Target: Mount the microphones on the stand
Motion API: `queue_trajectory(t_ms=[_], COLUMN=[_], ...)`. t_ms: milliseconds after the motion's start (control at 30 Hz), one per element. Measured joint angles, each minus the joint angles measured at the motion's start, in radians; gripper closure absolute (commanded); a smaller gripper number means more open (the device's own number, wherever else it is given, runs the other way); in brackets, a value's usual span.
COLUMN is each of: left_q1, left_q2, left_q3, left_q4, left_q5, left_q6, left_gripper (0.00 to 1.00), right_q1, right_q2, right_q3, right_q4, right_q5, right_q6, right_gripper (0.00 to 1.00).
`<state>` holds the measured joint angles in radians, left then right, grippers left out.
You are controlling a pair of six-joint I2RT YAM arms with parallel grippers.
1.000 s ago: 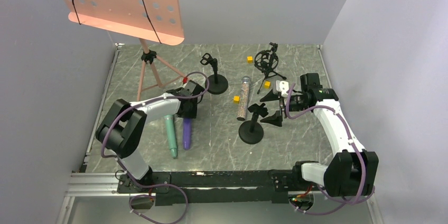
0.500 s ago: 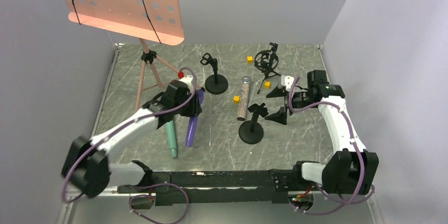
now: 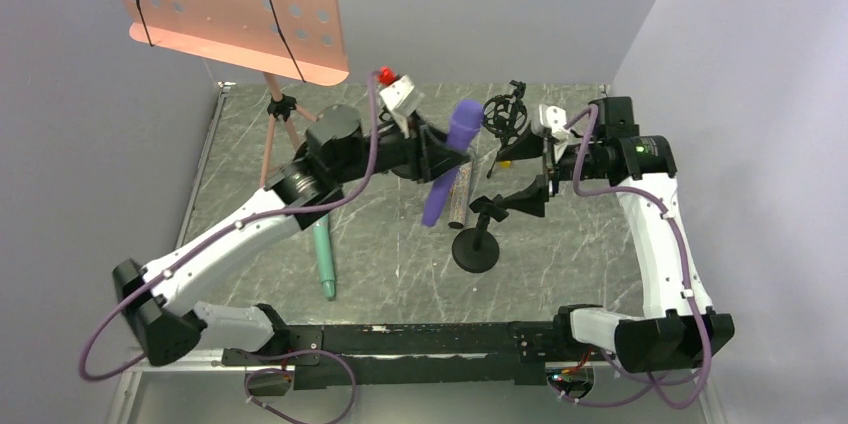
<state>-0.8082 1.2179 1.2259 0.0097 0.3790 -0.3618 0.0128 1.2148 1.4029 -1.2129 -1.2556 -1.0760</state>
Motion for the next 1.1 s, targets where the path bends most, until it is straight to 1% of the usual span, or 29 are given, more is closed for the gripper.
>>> queue_trajectory(t_ms=[33, 67, 133, 167, 300, 367, 433, 500, 567, 667, 733, 767, 800, 867, 900, 967, 1100], left_q1=[-0.026, -0.039, -0.06, -0.064, -0.083, -0.093, -0.106, -0.115, -0.119, -0.121, -0.119, -0.115, -0.113, -0.113, -0.112, -0.104, -0.065], left_q2=[0.051, 0.083, 0.145, 0.164, 0.225, 0.241, 0.255, 0.263, 0.268, 0.272, 0.277, 0.282, 0.285, 0.287, 0.287, 0.29, 0.306], left_q3=[0.073, 0.115, 0.194, 0.215, 0.257, 0.26, 0.26, 0.26, 0.26, 0.26, 0.26, 0.262, 0.267, 0.275, 0.279, 0.287, 0.303], left_q4=[0.016, 0.031, 0.061, 0.074, 0.122, 0.135, 0.152, 0.167, 0.186, 0.219, 0.226, 0.232, 0.236, 0.23, 0.223, 0.209, 0.188], left_q5=[0.008, 0.012, 0.02, 0.021, 0.02, 0.018, 0.015, 0.014, 0.012, 0.013, 0.008, 0.011, 0.013, 0.02, 0.029, 0.057, 0.145], left_q6=[0.005, 0.008, 0.008, 0.007, 0.002, 0.0, -0.003, -0.01, -0.022, -0.042, -0.047, -0.071, -0.083, -0.088, -0.087, -0.092, -0.128], left_gripper=[1.0, 1.0, 1.0, 1.0, 1.0, 1.0, 1.0, 1.0, 1.0, 1.0, 0.98, 0.95, 0.88, 0.69, 0.64, 0.57, 0.52], right_q1=[0.044, 0.076, 0.123, 0.134, 0.137, 0.138, 0.139, 0.141, 0.143, 0.146, 0.147, 0.148, 0.148, 0.148, 0.148, 0.149, 0.152], right_q2=[-0.003, -0.006, -0.019, -0.035, -0.13, -0.149, -0.151, -0.151, -0.151, -0.149, -0.146, -0.147, -0.147, -0.152, -0.156, -0.164, -0.17], right_q3=[0.001, -0.003, -0.031, -0.058, -0.211, -0.255, -0.29, -0.33, -0.376, -0.463, -0.492, -0.495, -0.496, -0.492, -0.484, -0.464, -0.43], right_q4=[0.008, 0.024, 0.11, 0.182, 0.575, 0.759, 0.933, 1.099, 1.268, 1.56, 1.68, 1.711, 1.728, 1.71, 1.675, 1.581, 1.393], right_q5=[-0.022, -0.039, -0.066, -0.077, -0.104, -0.116, -0.121, -0.125, -0.128, -0.133, -0.143, -0.142, -0.144, -0.145, -0.145, -0.143, -0.138], right_q6=[0.058, 0.119, 0.263, 0.361, 0.806, 1.007, 1.172, 1.334, 1.482, 1.727, 1.825, 1.834, 1.838, 1.809, 1.781, 1.708, 1.559], right_gripper=[0.01, 0.01, 0.01, 0.01, 0.07, 0.14, 0.21, 0.25, 0.36, 0.63, 0.77, 0.81, 0.84, 0.88, 0.88, 0.89, 0.9])
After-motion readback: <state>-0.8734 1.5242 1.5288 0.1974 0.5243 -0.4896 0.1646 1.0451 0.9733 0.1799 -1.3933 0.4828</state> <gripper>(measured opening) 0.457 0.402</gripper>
